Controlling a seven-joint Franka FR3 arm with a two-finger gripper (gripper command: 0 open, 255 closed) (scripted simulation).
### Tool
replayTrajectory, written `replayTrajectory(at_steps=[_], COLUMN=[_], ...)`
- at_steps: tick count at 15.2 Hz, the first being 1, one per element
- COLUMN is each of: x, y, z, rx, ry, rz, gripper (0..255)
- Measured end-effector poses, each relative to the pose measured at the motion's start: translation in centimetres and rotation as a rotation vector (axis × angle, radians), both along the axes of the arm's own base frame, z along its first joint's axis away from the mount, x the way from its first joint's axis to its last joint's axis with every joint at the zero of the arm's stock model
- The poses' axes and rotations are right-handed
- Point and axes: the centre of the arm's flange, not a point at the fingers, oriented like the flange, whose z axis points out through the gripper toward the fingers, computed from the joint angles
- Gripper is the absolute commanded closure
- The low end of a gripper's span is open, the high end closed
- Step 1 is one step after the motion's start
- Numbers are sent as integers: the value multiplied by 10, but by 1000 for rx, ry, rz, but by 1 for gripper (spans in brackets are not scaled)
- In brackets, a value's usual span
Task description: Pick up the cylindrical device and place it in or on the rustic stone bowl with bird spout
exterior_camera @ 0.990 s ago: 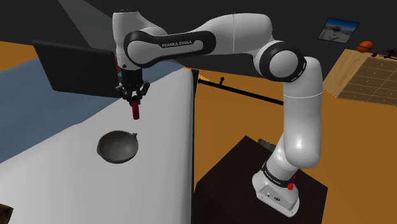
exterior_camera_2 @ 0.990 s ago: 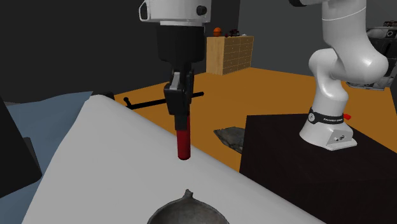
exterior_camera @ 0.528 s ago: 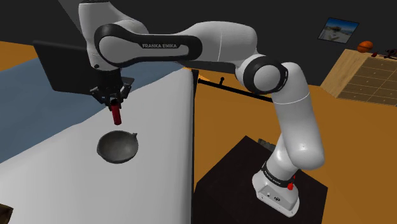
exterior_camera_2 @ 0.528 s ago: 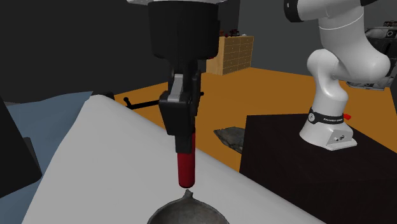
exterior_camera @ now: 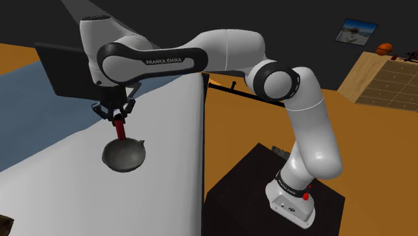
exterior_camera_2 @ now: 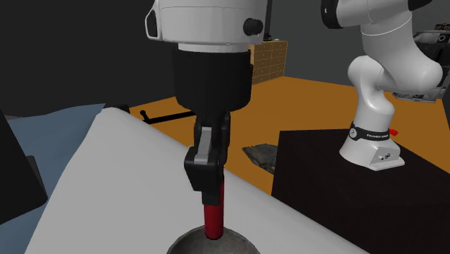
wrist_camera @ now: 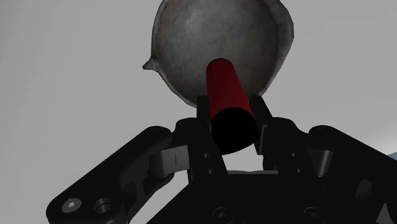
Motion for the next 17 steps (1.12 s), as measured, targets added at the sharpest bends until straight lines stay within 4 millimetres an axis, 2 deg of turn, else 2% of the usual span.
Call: replayTrajectory(at_steps=[11,17], x=[0,0], y=[-1,0], z=[-58,-64], rx=[0,0], ry=[0,0], rz=[0,0], gripper=[255,255])
